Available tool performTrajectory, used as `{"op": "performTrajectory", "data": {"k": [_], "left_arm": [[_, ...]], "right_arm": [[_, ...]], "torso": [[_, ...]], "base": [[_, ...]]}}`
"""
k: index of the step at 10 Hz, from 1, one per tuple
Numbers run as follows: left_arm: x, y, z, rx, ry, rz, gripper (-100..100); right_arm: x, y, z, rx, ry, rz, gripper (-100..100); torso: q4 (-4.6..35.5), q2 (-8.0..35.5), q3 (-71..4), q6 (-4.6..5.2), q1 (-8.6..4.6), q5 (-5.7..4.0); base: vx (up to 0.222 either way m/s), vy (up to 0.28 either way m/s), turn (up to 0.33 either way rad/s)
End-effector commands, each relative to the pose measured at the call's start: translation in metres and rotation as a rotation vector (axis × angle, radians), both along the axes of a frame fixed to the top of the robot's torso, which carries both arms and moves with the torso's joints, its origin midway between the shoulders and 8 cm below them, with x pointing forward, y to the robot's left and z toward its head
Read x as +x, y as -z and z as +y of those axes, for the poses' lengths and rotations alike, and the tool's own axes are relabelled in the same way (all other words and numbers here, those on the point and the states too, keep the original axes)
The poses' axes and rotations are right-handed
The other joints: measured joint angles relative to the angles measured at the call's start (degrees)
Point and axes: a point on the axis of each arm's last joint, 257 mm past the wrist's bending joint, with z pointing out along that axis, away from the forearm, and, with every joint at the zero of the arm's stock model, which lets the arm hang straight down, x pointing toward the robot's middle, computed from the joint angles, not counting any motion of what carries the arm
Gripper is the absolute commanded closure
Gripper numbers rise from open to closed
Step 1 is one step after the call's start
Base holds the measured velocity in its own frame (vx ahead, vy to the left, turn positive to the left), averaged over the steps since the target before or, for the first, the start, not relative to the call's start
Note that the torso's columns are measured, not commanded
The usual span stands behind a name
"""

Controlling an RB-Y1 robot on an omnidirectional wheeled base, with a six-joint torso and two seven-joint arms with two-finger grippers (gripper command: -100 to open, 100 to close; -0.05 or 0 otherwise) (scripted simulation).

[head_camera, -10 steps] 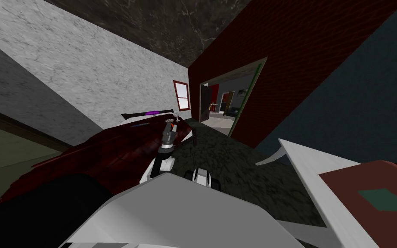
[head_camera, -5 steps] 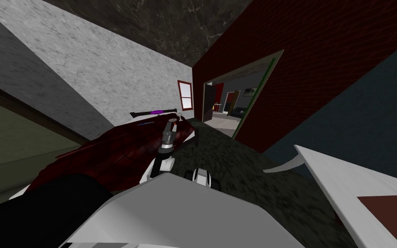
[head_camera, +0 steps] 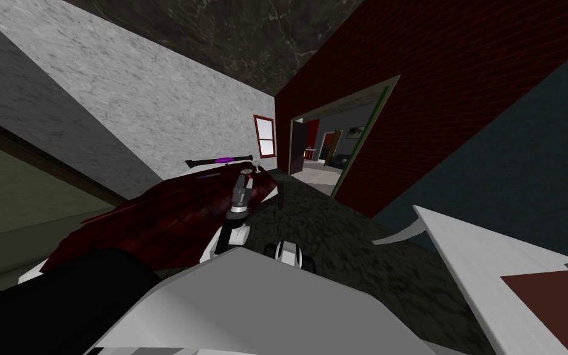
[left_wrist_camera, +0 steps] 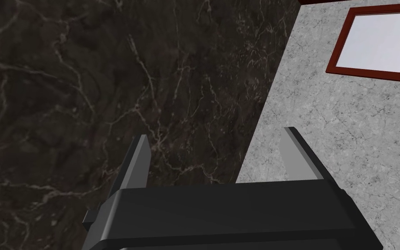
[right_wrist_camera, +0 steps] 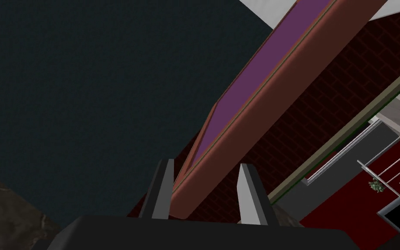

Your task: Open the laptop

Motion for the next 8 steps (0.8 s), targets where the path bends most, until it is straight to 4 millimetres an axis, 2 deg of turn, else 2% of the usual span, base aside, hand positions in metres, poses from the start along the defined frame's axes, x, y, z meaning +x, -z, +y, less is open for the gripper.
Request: {"op": "performTrajectory", "data": {"k": [1,5,6,8], "left_arm": [[0.000,0.000,0.000,0.000,0.000,0.000,0],[0.000,0.000,0.000,0.000,0.000,0.000,0],[0.000,0.000,0.000,0.000,0.000,0.000,0],[0.000,0.000,0.000,0.000,0.000,0.000,0]], "right_arm": [[0.006,0.002,-0.001,0.081,-0.003,-0.067,100],[0.018,0.002,-0.001,0.200,-0.014,-0.169,100],[0.017,0.001,0.000,0.179,-0.016,-0.154,100],[0.025,0.014,0.001,0.276,-0.010,-0.239,100]], "torso": [[-0.01,-0.04,-0.01,0.02,0.10,-0.01],[0.00,0.00,0.02,0.06,0.09,-0.01],[0.00,0.00,0.01,0.06,0.09,-0.01],[-0.06,-0.10,-0.02,-0.04,-0.04,-0.15]], "base": [[-0.073,-0.053,-0.015],[-0.074,-0.060,-0.015],[-0.029,-0.031,0.006],[-0.081,-0.059,0.018]]}}
